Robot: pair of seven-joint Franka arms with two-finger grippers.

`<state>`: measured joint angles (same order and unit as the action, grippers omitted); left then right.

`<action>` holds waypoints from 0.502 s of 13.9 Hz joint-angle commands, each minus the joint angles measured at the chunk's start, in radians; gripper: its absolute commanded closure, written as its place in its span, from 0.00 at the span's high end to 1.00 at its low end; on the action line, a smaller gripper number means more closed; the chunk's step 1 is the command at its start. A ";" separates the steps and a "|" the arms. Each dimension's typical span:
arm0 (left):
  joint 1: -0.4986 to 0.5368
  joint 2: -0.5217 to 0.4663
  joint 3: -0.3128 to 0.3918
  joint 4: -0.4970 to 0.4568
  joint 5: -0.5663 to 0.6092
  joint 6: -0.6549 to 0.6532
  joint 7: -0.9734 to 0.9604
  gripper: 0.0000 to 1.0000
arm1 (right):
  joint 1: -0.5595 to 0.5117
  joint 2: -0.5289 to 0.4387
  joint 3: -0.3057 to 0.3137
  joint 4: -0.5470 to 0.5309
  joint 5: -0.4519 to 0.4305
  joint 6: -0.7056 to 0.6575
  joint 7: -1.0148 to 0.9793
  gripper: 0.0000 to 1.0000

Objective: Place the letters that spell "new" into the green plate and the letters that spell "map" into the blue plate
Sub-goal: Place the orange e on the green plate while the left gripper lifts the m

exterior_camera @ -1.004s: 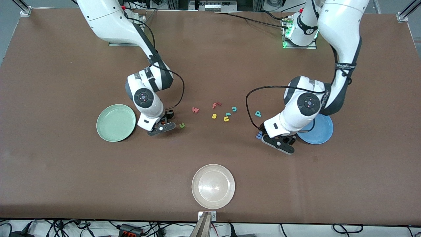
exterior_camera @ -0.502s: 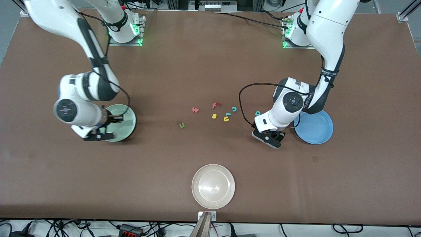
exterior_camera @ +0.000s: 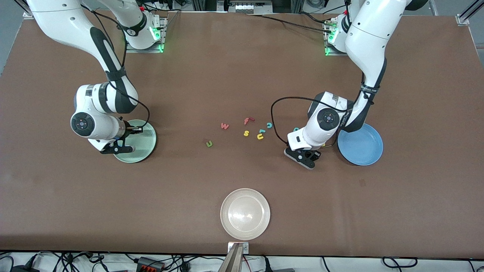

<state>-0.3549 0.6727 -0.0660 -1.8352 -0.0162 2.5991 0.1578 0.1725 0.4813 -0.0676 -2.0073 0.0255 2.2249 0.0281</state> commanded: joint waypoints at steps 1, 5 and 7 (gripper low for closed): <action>0.001 0.001 0.008 -0.012 0.001 0.035 0.057 0.28 | 0.001 0.008 0.003 0.002 0.005 0.035 0.012 0.99; 0.008 -0.015 0.009 -0.010 -0.001 0.027 0.103 0.14 | 0.066 -0.047 0.028 0.093 0.005 -0.011 0.064 1.00; 0.043 -0.063 0.012 -0.004 -0.001 -0.019 0.152 0.14 | 0.152 -0.023 0.029 0.166 0.008 -0.010 0.081 1.00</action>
<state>-0.3467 0.6663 -0.0577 -1.8306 -0.0161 2.6172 0.2415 0.2385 0.4516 -0.0412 -1.9028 0.0259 2.2387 0.0691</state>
